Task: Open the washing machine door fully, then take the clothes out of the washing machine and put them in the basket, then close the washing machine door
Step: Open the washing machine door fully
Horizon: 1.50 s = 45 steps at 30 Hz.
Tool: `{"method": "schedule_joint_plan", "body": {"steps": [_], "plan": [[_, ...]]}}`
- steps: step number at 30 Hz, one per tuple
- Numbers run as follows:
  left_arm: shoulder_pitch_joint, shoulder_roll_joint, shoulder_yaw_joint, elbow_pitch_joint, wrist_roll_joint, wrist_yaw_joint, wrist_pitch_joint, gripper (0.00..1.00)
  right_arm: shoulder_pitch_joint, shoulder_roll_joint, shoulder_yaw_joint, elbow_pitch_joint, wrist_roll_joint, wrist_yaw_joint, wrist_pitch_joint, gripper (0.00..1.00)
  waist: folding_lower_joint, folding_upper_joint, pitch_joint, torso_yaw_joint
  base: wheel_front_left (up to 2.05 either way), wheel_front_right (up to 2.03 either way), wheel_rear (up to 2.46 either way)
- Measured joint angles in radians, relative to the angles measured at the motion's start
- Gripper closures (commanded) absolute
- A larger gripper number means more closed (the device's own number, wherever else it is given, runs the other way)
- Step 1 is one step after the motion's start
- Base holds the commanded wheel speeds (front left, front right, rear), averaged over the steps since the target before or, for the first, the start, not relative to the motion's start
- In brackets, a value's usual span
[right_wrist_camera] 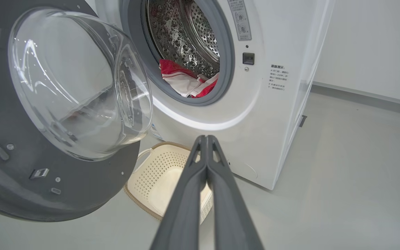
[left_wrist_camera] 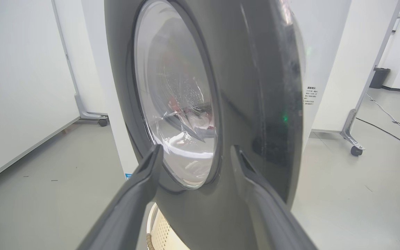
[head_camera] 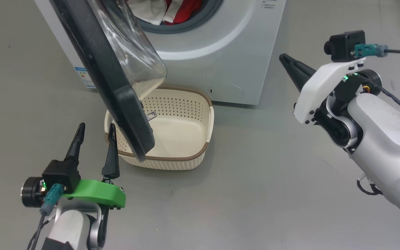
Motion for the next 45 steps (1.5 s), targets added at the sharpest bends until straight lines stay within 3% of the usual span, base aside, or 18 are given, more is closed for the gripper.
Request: {"method": "schedule_joint_plan", "body": {"steps": [7, 14, 18, 24, 25, 26, 27, 28, 29, 45], "plan": [[0.030, 0.002, 0.023, 0.000, 0.002, 0.000, 0.000, 0.00, 0.095, -0.055, 0.010, -0.017, -0.133, -0.079, -0.205, 1.00, 0.0000, 0.0000, -0.042, -0.045, 0.00, 0.00, 0.00], [0.065, 0.008, 0.047, -0.003, 0.009, 0.000, 0.000, 0.00, 0.231, -0.055, -0.006, -0.036, -0.147, -0.160, -0.359, 1.00, 0.0000, 0.0000, -0.076, -0.079, 0.00, 0.00, 0.00], [0.083, 0.009, 0.061, -0.006, 0.009, 0.000, 0.000, 0.00, 0.302, -0.049, -0.045, -0.044, -0.146, -0.192, -0.358, 1.00, 0.0000, 0.0000, -0.088, -0.097, 0.00, 0.00, 0.00], [0.101, 0.013, 0.073, -0.011, 0.009, 0.000, 0.000, 0.00, 0.376, -0.039, -0.088, -0.072, -0.174, -0.201, -0.353, 1.00, 0.0000, 0.0000, -0.096, -0.121, 0.00, 0.00, 0.00], [0.101, 0.014, 0.073, -0.011, 0.011, -0.001, 0.000, 0.00, 0.388, -0.039, -0.100, -0.077, -0.182, -0.202, -0.352, 0.70, 0.0000, 0.0000, -0.097, -0.123, 0.00, 0.00, 0.00], [0.101, 0.014, 0.074, -0.011, 0.012, -0.001, 0.000, 0.00, 0.401, -0.039, -0.120, -0.087, -0.192, -0.202, -0.348, 0.54, 0.0000, 0.0000, -0.097, -0.125, 0.00, 0.00, 0.00], [0.101, 0.014, 0.075, -0.011, 0.014, -0.002, 0.000, 0.00, 0.411, -0.037, -0.147, -0.102, -0.210, -0.202, -0.348, 0.16, 0.0000, 0.0000, -0.098, -0.126, 0.00, 0.00, 0.00], [0.101, 0.014, 0.077, -0.012, 0.016, -0.002, 0.000, 0.00, 0.414, -0.036, -0.175, -0.120, -0.234, -0.202, -0.348, 0.16, 0.0000, 0.0000, -0.098, -0.127, 0.00, 0.00, 0.00], [0.101, 0.014, 0.079, -0.013, 0.016, -0.002, 0.000, 0.00, 0.416, -0.033, -0.200, -0.134, -0.247, -0.202, -0.348, 0.00, 0.0000, 0.0000, -0.099, -0.128, 0.00, 0.00, 0.00], [0.136, 0.013, 0.097, -0.015, 0.017, -0.009, 0.000, 0.00, 0.603, 0.044, -0.389, -0.241, -0.419, -0.209, -0.348, 0.00, 0.0000, 0.0000, -0.106, -0.144, 0.00, 0.00, 0.00]]}}
